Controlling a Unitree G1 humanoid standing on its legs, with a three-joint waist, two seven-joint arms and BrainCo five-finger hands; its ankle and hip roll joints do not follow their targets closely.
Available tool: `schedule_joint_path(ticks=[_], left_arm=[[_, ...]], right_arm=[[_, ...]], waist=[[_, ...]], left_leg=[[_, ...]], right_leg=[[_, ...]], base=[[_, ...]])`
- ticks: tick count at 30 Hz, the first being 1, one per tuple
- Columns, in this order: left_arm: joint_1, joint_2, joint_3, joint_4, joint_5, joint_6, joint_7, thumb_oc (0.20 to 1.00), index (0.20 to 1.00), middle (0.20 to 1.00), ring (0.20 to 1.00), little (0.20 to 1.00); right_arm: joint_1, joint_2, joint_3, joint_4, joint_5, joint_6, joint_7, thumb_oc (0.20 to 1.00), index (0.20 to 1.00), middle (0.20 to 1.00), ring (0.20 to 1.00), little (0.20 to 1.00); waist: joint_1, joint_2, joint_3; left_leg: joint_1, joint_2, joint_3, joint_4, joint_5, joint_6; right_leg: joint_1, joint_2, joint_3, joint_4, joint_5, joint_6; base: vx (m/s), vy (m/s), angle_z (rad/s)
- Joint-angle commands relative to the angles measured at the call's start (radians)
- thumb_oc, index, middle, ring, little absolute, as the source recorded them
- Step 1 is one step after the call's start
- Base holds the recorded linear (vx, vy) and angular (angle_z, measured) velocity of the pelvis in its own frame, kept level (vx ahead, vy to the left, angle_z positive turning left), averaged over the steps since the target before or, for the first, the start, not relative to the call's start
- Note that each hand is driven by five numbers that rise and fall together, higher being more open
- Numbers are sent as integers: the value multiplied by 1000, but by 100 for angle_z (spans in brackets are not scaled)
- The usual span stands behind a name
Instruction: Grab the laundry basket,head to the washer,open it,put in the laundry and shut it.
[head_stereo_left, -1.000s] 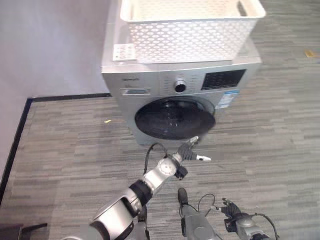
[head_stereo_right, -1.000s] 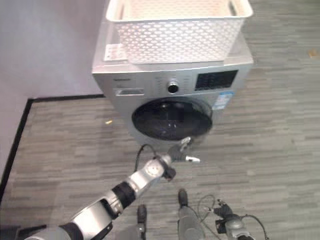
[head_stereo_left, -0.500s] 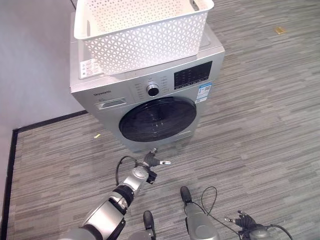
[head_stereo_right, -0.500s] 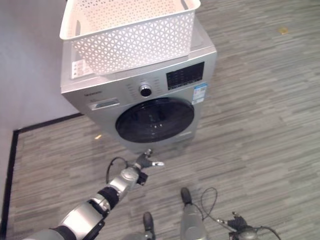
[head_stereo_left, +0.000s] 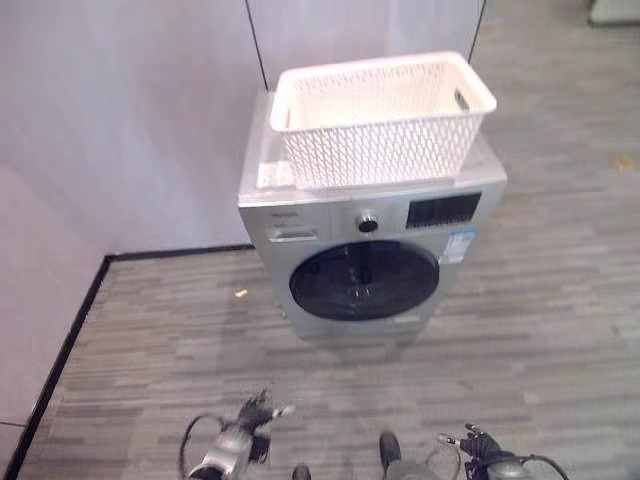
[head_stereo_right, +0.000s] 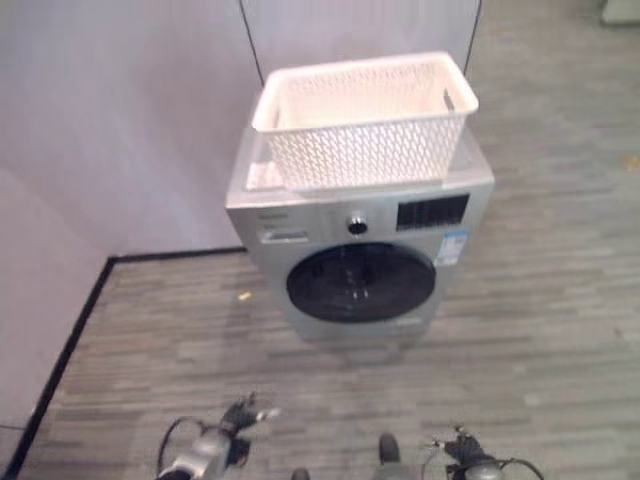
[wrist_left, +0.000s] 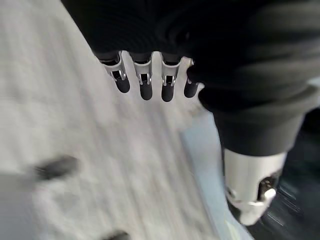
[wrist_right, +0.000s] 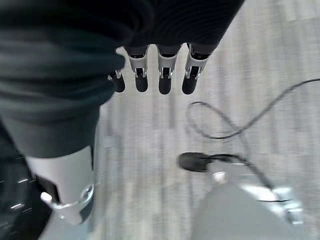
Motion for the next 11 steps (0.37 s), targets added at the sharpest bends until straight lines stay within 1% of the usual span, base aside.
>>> schedule_joint_path(ticks=[1,2,3,4,5,11], left_arm=[[-44,18,88,27,-79,-36,-18,1000,1000,1000,1000,1000],[-23,21,121,26,-114,-41,-18,1000,1000,1000,1000,1000],[-22,21,121,25,-115,-41,-18,1000,1000,1000,1000,1000],[0,21,137,17,-142,-45,-21,1000,1000,1000,1000,1000],[28,27,157,12,-138,-50,-21,1000,1000,1000,1000,1000],[61,31,180,22,-145,-57,-26,1000,1000,1000,1000,1000]], right_arm=[[30,18,-35,2,74,-18,27,1000,1000,1000,1000,1000],[37,21,-51,-12,100,-26,27,1000,1000,1000,1000,1000],[38,21,-51,-12,100,-26,27,1000,1000,1000,1000,1000],[44,22,-66,-23,131,-33,31,1000,1000,1000,1000,1000],[54,27,-83,-22,154,-39,34,1000,1000,1000,1000,1000],[66,26,-61,-5,102,-32,38,1000,1000,1000,1000,1000]], waist=[[17,-79,-29],[20,-79,-33],[20,-79,-33],[24,-79,-37],[30,-79,-44],[44,-80,-54]], left_leg=[[-59,-28,-27,20,12,-12],[-54,-29,-30,20,10,-12],[-54,-29,-30,20,10,-12],[-47,-30,-33,19,10,-12],[-37,-29,-38,17,8,-13],[-21,-32,-50,16,3,-12]], right_leg=[[68,-53,20,18,-97,39],[75,-54,17,18,-100,38],[76,-54,17,18,-100,38],[85,-55,12,18,-101,38],[99,-57,5,17,-106,38],[121,-63,-13,14,-110,38]], base=[[29,15,8],[19,13,4],[24,19,4],[30,21,3],[0,0,0],[13,18,14]])
